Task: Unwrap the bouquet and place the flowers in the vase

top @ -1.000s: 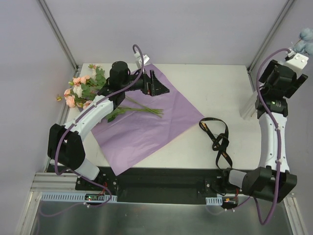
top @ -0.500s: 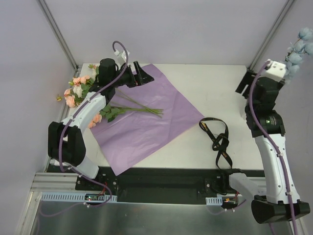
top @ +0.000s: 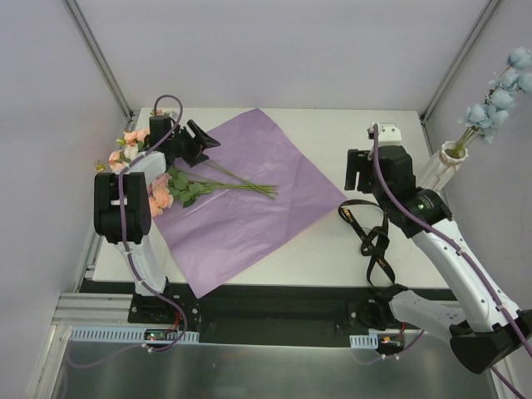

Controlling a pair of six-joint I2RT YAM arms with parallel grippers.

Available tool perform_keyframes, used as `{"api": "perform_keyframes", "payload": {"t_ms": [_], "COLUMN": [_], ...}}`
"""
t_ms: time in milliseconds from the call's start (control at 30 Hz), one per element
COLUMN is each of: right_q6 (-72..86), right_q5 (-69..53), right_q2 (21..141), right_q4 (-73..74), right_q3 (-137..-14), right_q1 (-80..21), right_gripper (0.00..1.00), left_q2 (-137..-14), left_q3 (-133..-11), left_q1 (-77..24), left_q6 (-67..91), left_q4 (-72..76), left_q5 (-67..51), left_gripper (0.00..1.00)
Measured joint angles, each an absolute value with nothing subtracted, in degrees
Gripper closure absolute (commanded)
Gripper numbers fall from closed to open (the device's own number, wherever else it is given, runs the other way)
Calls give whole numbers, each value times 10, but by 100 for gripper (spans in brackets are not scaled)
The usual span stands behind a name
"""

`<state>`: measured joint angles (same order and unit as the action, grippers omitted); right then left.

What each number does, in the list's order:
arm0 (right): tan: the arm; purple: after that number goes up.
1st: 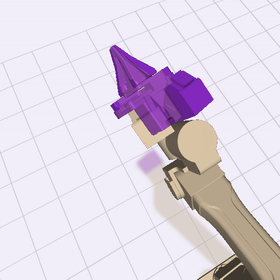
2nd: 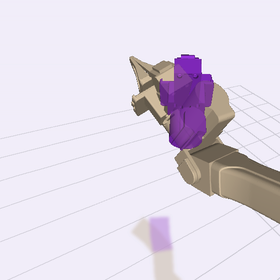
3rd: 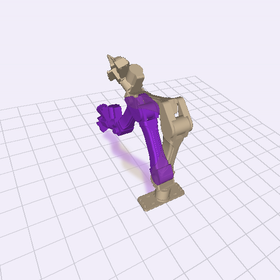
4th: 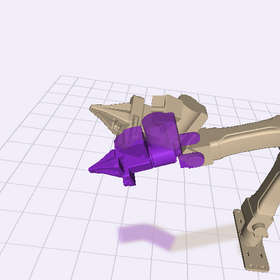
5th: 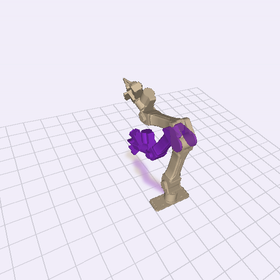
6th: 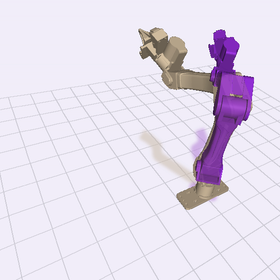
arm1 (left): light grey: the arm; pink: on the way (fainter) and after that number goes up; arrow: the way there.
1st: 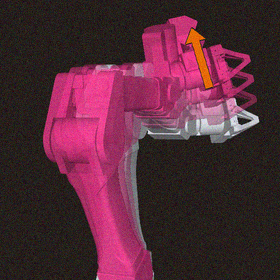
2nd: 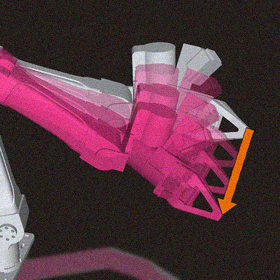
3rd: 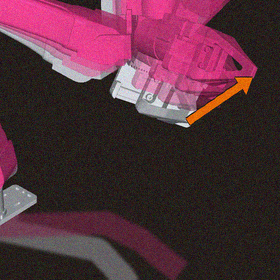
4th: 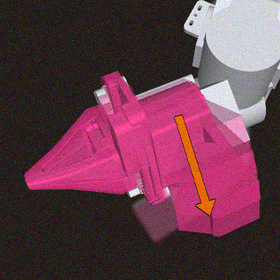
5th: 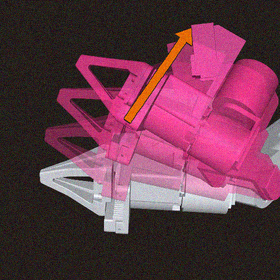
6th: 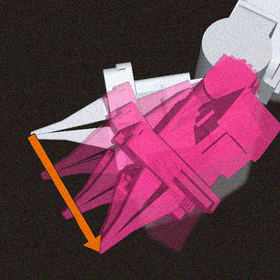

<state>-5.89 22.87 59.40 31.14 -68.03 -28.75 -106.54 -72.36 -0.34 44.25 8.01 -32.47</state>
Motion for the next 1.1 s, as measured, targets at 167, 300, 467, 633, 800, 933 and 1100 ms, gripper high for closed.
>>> {"api": "perform_keyframes", "payload": {"t_ms": [167, 300, 467, 633, 800, 933, 1100], "right_q6": [-48, -47, -48, -50, -55, -65, -71], "right_q5": [222, 225, 236, 243, 254, 264, 268], "right_q2": [556, 526, 494, 470, 434, 420, 422], "right_q4": [330, 347, 359, 373, 375, 376, 375], "right_q3": [-638, -626, -624, -624, -608, -595, -591], "right_q1": [-290, -290, -290, -290, -290, -290, -290], "right_gripper": [23, 23, 23, 23, 22, 22, 22], "left_q2": [-1104, -1117, -1125, -1150, -1180, -1192, -1187], "left_q3": [-724, -724, -726, -735, -744, -752, -749], "left_q1": [33, 39, 38, 38, 38, 38, 37], "left_q6": [470, 481, 487, 491, 496, 503, 507], "left_q4": [76, 74, 74, 77, 78, 78, 78], "left_q5": [-325, -324, -324, -322, -315, -314, -312], "left_gripper": [33, 36, 39, 36, 46, 46, 43]}}
